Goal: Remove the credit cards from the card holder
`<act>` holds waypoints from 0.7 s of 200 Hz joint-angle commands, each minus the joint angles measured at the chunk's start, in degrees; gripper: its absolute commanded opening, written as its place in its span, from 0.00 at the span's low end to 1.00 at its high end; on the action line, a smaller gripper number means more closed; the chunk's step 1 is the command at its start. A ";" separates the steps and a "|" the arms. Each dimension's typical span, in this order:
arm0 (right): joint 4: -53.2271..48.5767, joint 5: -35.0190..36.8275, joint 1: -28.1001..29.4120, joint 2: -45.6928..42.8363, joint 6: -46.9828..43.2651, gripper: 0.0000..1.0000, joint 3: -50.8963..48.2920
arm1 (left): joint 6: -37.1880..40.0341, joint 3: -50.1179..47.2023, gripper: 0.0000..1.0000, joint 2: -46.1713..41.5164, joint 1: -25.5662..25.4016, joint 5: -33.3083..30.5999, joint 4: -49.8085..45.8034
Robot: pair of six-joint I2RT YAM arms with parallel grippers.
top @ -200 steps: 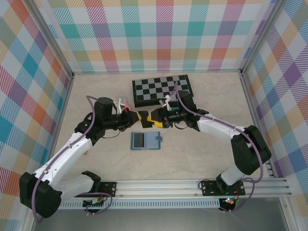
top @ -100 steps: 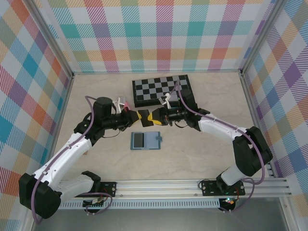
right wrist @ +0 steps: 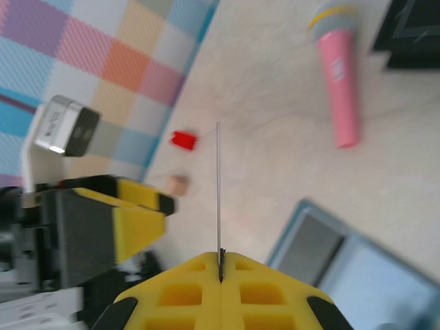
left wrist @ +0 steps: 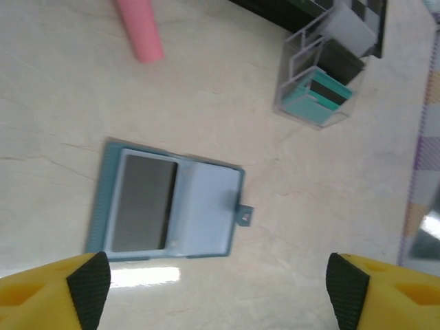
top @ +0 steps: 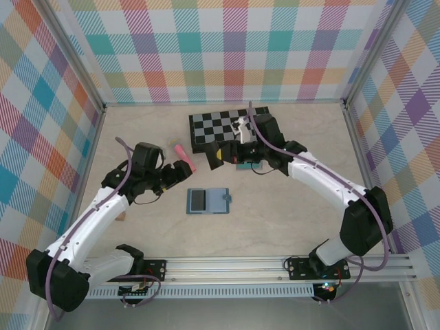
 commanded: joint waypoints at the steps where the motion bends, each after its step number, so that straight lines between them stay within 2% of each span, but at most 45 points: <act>1: -8.16 12.02 -1.80 -1.27 -16.24 0.00 2.93 | 3.44 -0.42 0.92 -0.82 0.84 -3.85 -3.97; 19: -12.80 11.23 -4.20 1.07 -23.37 0.00 7.59 | 7.06 -1.33 0.96 -1.41 0.92 -1.43 -2.72; 38: -11.92 12.24 -5.70 2.86 -32.33 0.00 8.57 | 8.46 -2.31 0.99 -2.26 0.99 -2.65 -1.73; 89: -18.87 20.74 -9.04 11.77 -53.27 0.00 18.09 | 10.88 -3.77 1.00 -1.92 1.15 -5.61 -1.94; 104: -20.25 20.10 -9.41 13.65 -59.63 0.00 19.70 | 11.24 -4.05 1.00 -1.84 1.30 -5.58 -2.03; 119: -23.92 16.27 -9.44 15.64 -67.17 0.00 21.63 | 11.57 -4.10 1.00 -1.75 1.23 -5.35 -2.28; 140: -26.50 15.73 -9.62 19.04 -71.98 0.00 25.29 | 11.70 -4.79 1.00 -1.71 1.23 -4.31 -1.59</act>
